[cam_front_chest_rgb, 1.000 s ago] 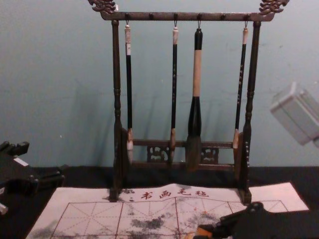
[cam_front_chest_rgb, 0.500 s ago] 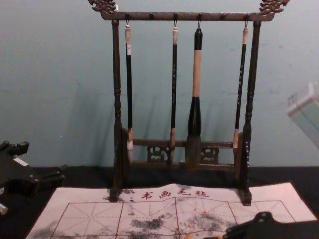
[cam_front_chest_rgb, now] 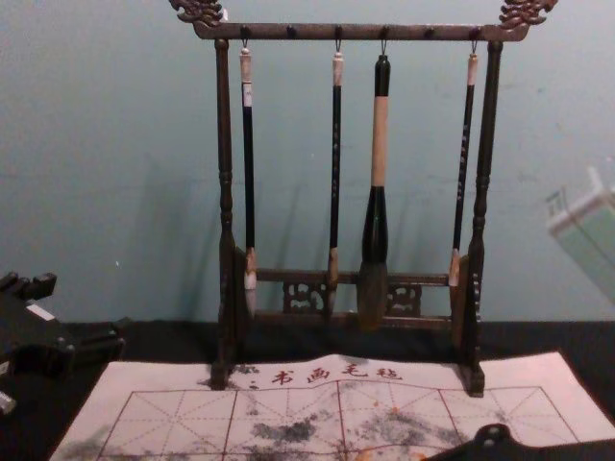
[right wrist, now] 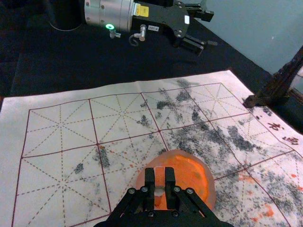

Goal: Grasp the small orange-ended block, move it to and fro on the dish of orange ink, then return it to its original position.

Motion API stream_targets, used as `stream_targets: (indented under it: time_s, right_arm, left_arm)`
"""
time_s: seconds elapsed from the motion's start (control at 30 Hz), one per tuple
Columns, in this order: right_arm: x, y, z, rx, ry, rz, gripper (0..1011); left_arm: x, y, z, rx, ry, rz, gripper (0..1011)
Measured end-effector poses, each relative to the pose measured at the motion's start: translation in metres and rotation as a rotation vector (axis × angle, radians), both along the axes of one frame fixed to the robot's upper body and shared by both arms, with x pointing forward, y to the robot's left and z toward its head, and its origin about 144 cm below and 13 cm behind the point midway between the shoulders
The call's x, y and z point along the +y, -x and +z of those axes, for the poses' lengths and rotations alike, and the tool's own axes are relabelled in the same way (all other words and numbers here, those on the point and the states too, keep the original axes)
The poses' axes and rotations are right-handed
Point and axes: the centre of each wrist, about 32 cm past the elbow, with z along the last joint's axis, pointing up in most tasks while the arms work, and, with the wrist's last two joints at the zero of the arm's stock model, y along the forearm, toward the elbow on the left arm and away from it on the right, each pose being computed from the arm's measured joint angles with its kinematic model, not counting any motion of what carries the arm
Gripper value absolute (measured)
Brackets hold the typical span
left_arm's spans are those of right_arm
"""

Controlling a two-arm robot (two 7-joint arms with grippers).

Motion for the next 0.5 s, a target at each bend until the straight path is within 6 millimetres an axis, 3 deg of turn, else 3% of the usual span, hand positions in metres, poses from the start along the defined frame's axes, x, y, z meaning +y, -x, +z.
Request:
stream_targets:
  time_s: [0.5]
  right_arm:
    - [0.014,-0.015,0.0,-0.021,0.008,-0.019,87]
  left_arm:
    - [0.0,0.0,0.0,0.0,0.0,0.0,1001]
